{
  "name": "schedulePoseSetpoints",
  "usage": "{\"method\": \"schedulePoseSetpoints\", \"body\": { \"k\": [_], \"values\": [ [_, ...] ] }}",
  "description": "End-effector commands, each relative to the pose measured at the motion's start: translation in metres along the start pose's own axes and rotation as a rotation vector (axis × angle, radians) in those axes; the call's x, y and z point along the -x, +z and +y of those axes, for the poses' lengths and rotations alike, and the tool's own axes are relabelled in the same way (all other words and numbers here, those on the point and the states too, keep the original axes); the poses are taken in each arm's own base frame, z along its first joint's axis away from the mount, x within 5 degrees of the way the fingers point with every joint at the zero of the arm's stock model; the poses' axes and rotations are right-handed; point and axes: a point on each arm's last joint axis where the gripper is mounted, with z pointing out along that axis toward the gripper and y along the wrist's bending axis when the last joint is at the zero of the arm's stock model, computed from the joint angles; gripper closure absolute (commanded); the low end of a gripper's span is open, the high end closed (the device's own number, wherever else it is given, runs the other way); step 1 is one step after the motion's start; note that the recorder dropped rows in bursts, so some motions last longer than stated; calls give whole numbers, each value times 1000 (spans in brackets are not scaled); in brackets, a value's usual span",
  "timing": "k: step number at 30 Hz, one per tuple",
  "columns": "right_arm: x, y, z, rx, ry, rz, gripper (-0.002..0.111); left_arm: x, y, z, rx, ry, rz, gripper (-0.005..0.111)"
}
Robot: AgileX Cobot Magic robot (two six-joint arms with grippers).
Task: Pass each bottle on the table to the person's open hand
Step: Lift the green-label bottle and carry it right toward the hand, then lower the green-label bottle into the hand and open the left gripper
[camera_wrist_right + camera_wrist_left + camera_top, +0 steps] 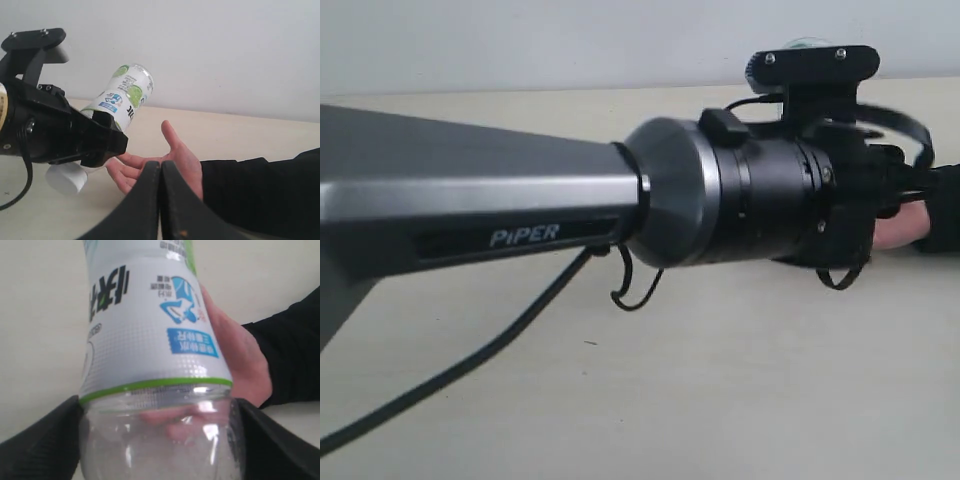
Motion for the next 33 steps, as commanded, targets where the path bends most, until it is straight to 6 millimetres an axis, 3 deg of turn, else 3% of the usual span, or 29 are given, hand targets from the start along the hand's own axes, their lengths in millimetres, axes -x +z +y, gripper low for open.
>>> {"method": "schedulePoseSetpoints", "body": {
  "k": [1, 3, 18, 29, 33],
  "values": [
    [1, 0, 0, -1, 1, -14, 108, -9, -8, -10, -55, -146, -83, 107],
    [1, 0, 0, -1, 1, -14, 108, -15, -9, -12, -76, -201, -104, 107],
    [1, 0, 0, -1, 1, -14, 108, -41, 16, -26, -172, -152, -26, 107],
    [1, 0, 0, -1, 1, -14, 108, -38, 32, -38, -142, -235, -51, 107],
    [1, 0, 0, -1, 1, -14, 108, -47, 42, -37, -136, -226, -38, 107]
  ]
}}
